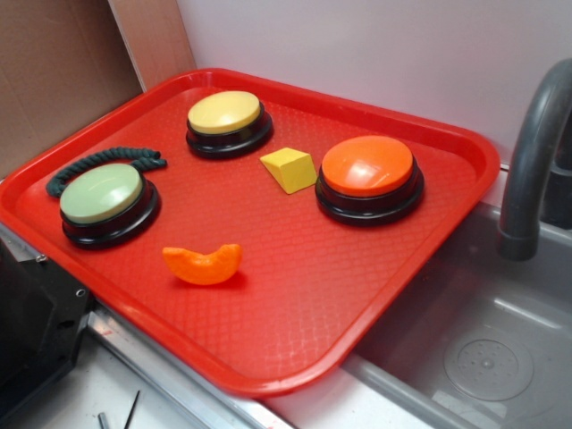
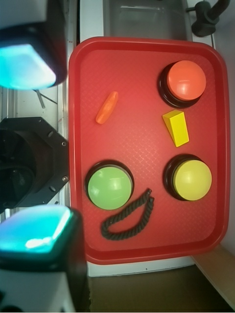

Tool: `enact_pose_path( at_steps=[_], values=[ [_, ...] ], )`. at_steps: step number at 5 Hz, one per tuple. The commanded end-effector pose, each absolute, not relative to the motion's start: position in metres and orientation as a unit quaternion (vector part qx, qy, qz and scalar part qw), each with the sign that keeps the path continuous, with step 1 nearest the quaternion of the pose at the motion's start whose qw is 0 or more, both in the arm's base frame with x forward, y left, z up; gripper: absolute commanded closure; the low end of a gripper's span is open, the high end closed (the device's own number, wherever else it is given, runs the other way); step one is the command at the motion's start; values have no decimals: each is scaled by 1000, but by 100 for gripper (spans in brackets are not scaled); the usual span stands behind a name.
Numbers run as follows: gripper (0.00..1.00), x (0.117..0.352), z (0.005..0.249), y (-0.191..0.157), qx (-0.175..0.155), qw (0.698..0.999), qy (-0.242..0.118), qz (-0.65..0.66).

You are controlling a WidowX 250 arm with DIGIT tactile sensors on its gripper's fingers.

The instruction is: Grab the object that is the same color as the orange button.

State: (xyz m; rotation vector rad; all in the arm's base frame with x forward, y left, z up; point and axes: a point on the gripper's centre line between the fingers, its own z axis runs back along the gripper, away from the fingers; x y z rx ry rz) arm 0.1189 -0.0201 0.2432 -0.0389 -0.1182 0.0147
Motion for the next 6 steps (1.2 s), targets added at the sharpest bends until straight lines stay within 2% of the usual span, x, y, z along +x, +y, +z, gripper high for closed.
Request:
enact_pose_path(
  at_steps=[1, 2, 3, 4, 5, 6],
  values=[
    [0, 119, 243, -20, -19, 998, -59, 7],
    [0, 119, 194, -49, -18, 991, -56, -117],
    [0, 119, 155, -66, -6, 981, -66, -185],
    [0, 126, 105, -70, -1, 973, -69, -219],
    [0, 134, 79, -71, -8, 964, -77, -254],
    [0, 149, 59, -83, 25, 949, -69, -307]
  ],
)
